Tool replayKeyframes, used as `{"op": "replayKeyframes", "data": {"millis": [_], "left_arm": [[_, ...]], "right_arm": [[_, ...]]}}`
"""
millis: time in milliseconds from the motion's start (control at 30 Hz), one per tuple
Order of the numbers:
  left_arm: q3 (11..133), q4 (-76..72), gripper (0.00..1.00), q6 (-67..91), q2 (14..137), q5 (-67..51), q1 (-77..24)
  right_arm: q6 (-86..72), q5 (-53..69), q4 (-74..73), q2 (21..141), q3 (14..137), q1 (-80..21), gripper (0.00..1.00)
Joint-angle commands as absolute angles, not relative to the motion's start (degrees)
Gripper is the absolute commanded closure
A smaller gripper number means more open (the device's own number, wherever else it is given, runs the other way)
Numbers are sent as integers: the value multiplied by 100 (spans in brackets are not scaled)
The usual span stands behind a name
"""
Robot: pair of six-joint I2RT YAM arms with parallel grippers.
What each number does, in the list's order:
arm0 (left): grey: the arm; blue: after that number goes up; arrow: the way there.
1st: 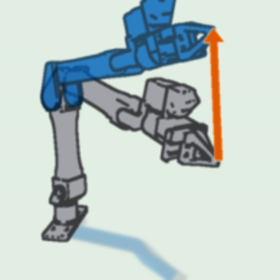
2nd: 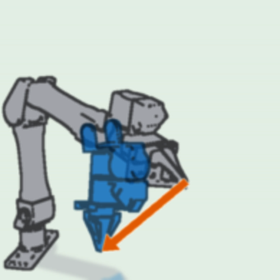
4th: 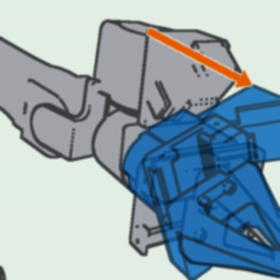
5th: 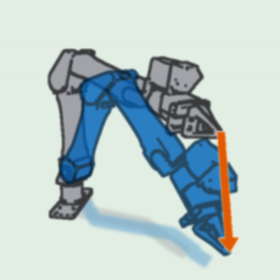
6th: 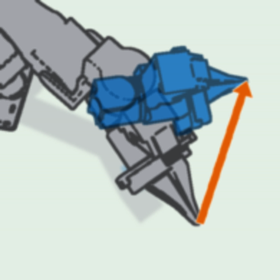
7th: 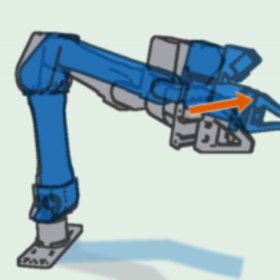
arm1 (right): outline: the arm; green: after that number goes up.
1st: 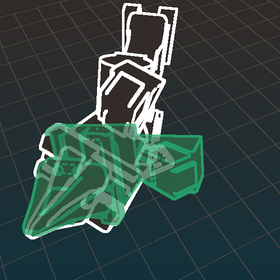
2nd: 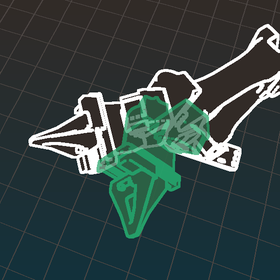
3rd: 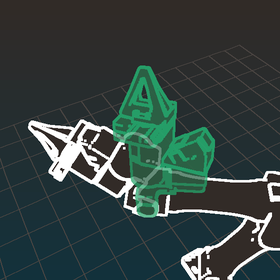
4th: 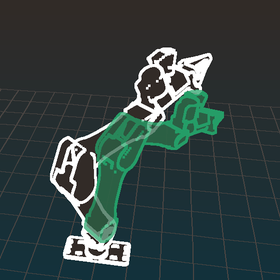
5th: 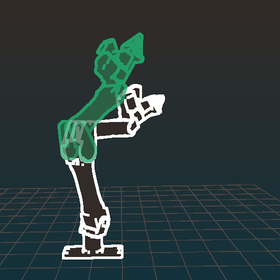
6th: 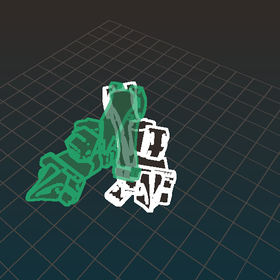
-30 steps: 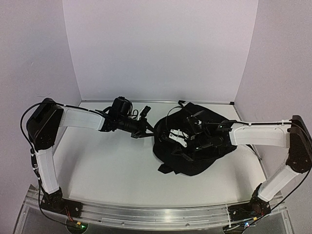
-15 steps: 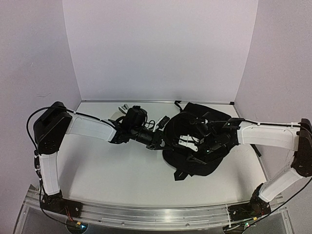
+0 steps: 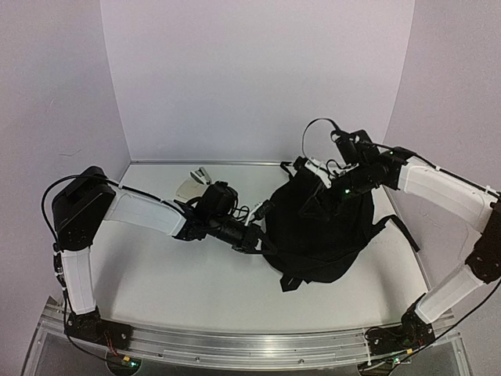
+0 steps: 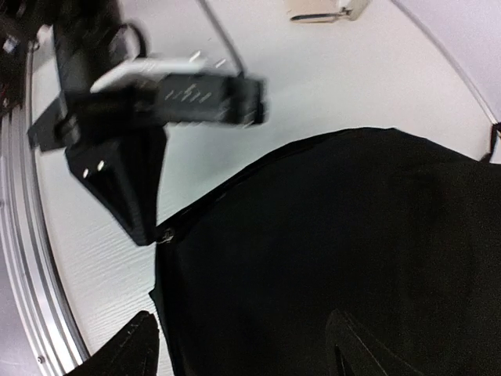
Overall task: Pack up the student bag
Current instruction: Zip the student bag at the center of the board.
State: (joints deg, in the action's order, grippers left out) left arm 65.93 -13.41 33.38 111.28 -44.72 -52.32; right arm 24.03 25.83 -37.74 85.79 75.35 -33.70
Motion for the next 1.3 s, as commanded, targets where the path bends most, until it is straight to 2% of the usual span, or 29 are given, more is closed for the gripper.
{"op": "replayKeyframes", "data": {"millis": [0,200,333,467,733,833,1000,1267], "left_arm": [[6821,-742,100,2631,10996,-4242,-5739],[7544,153,100,2171,11479,-3479,-6201],[8027,307,100,2013,11725,-3382,-6348],[8388,341,100,1903,11891,-3444,-6363],[8940,323,100,1755,12321,-3578,-6365],[9017,265,100,1708,12386,-3662,-6367],[9235,218,100,1662,12567,-3806,-6367],[9572,-314,100,2169,12758,-3584,-6043]], "right_arm": [[1827,2116,-3768,9226,8150,-3103,24],[1522,1013,-3603,10505,8479,-3099,20],[1650,792,-3443,11339,8634,-3100,21],[1582,1581,-3409,12078,9330,-3123,27],[1499,3217,-3454,12842,10671,-3882,31],[1478,3902,-3475,12645,10629,-3947,32],[1659,4124,-3510,11504,9883,-3813,30],[786,2538,-3512,9644,8630,-2240,21]]}}
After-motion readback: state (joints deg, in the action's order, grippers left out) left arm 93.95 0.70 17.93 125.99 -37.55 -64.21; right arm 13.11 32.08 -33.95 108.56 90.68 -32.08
